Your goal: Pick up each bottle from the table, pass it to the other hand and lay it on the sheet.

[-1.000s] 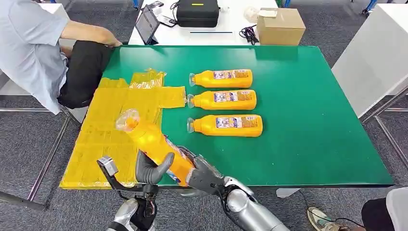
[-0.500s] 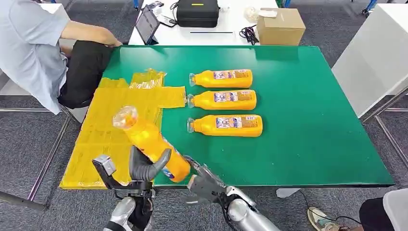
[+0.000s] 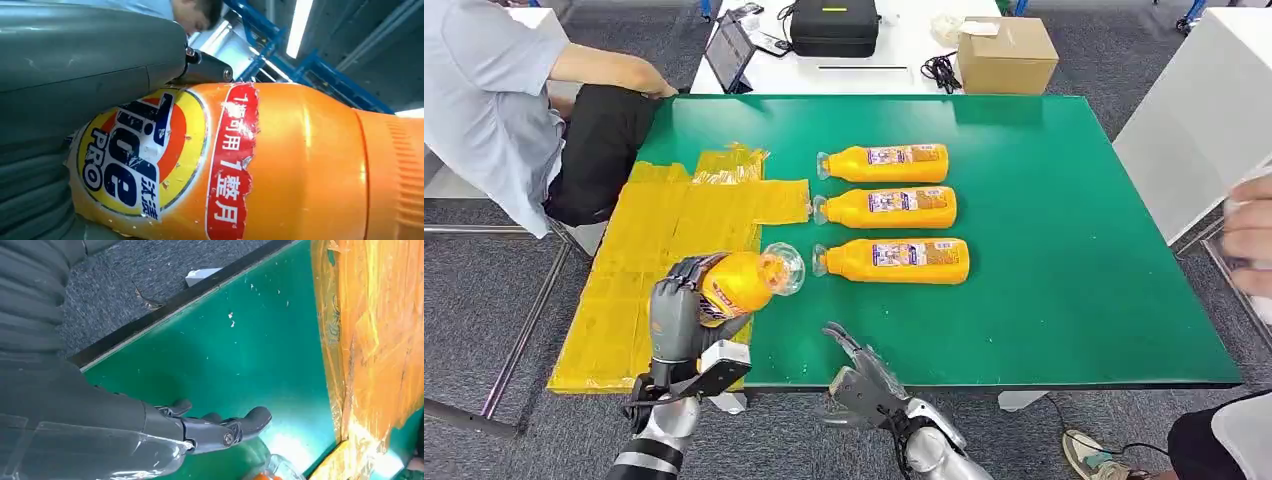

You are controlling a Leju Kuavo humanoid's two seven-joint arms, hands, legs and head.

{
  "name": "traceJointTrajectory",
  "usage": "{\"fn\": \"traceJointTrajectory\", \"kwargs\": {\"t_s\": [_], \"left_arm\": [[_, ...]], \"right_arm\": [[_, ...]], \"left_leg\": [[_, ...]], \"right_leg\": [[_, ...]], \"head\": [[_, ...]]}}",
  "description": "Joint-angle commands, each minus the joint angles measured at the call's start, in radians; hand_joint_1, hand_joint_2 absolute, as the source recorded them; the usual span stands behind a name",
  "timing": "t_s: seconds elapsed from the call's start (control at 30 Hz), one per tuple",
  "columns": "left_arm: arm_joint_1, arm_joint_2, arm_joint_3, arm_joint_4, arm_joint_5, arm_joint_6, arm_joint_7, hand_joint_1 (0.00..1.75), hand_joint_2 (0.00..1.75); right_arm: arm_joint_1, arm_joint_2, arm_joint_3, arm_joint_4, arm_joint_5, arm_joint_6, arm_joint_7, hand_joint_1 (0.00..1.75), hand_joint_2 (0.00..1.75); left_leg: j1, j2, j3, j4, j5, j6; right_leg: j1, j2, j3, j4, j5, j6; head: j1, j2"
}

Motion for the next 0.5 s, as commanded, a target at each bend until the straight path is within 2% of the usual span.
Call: {"fn": "traceJointTrajectory", "kwargs": {"t_s": [0.03, 0.07, 0.13, 0.23, 0.27, 0.3, 0.4, 0.43, 0.47, 0.5], "left_arm": [[-0.062, -0.046, 0.278, -0.03, -0.552, -0.002, 0.104, 1.75, 1.75], [-0.072, 0.01, 0.226, -0.027, -0.672, -0.002, 0.2, 1.75, 1.75], [-0.11, 0.104, 0.109, 0.055, -0.708, -0.002, 0.348, 1.75, 1.75], [-0.133, 0.138, 0.06, 0.113, -0.72, -0.002, 0.399, 1.75, 1.75], [-0.175, 0.171, 0.016, 0.212, -0.736, -0.002, 0.462, 1.75, 1.75], [-0.204, 0.231, -0.118, 0.271, -0.687, -0.002, 0.573, 1.75, 1.75], [-0.252, 0.242, -0.135, 0.392, -0.683, -0.002, 0.601, 1.75, 1.75], [-0.314, 0.244, -0.132, 0.548, -0.674, -0.002, 0.61, 1.75, 1.75], [-0.34, 0.246, -0.129, 0.606, -0.675, -0.002, 0.606, 1.75, 1.75], [-0.34, 0.246, -0.129, 0.606, -0.675, -0.002, 0.606, 1.75, 1.75]], "right_arm": [[0.003, 0.011, -0.069, 0.032, 0.003, 0.002, -0.003, 0.0, 1.75], [0.004, 0.012, -0.075, 0.033, 0.001, 0.004, -0.009, 0.0, 1.75], [-0.01, 0.018, -0.081, 0.049, 0.001, 0.013, -0.02, 0.0, 1.75], [-0.016, 0.02, -0.078, 0.056, 0.0, 0.017, -0.022, 0.0, 1.75], [-0.022, 0.026, -0.08, 0.059, 0.0, 0.019, -0.026, 0.0, 1.75], [-0.031, 0.036, -0.083, 0.078, -0.001, 0.022, -0.045, 0.0, 1.75], [-0.035, 0.04, -0.092, 0.074, 0.004, 0.026, -0.048, 0.0, 1.75], [-0.033, 0.043, -0.095, 0.066, 0.002, 0.026, -0.044, 0.0, 1.75], [-0.034, 0.047, -0.098, 0.067, 0.0, 0.029, -0.041, 0.0, 1.75], [-0.034, 0.047, -0.098, 0.067, 0.0, 0.029, -0.041, 0.0, 1.75]], "left_leg": [[0.001, 0.001, 0.001, 0.0, -0.001, -0.001], [0.002, 0.002, 0.002, 0.001, -0.002, -0.002], [0.002, 0.002, 0.003, 0.001, -0.002, -0.002], [0.002, 0.002, 0.003, -0.001, 0.0, -0.003], [0.001, -0.001, 0.003, -0.001, 0.0, -0.002], [0.001, -0.001, 0.003, -0.001, 0.001, -0.002], [0.002, -0.003, 0.004, -0.001, 0.0, -0.003], [0.002, -0.002, 0.003, -0.001, 0.001, -0.002], [0.001, 0.0, 0.003, -0.001, 0.001, -0.002], [0.002, 0.0, 0.005, -0.001, 0.0, -0.003]], "right_leg": [[0.001, 0.001, 0.001, 0.0, 0.0, -0.001], [0.002, 0.001, 0.003, 0.0, -0.001, -0.002], [0.002, 0.001, 0.004, 0.0, -0.001, -0.003], [0.002, 0.0, 0.003, -0.001, 0.0, -0.003], [0.001, -0.002, 0.003, -0.001, -0.001, -0.003], [0.001, -0.002, 0.003, -0.001, 0.0, -0.002], [0.002, -0.003, 0.005, 0.0, -0.001, -0.003], [0.001, -0.002, 0.004, 0.0, -0.001, -0.002], [0.001, 0.0, 0.003, 0.0, 0.0, -0.002], [0.002, -0.001, 0.005, -0.001, -0.001, -0.003]], "head": [[0.0, 0.0], [0.0, 0.0], [0.001, 0.0], [0.0, 0.0], [0.001, 0.0], [0.0, 0.0], [0.001, 0.0], [0.0, 0.0], [0.0, 0.0], [0.0, 0.0]]}}
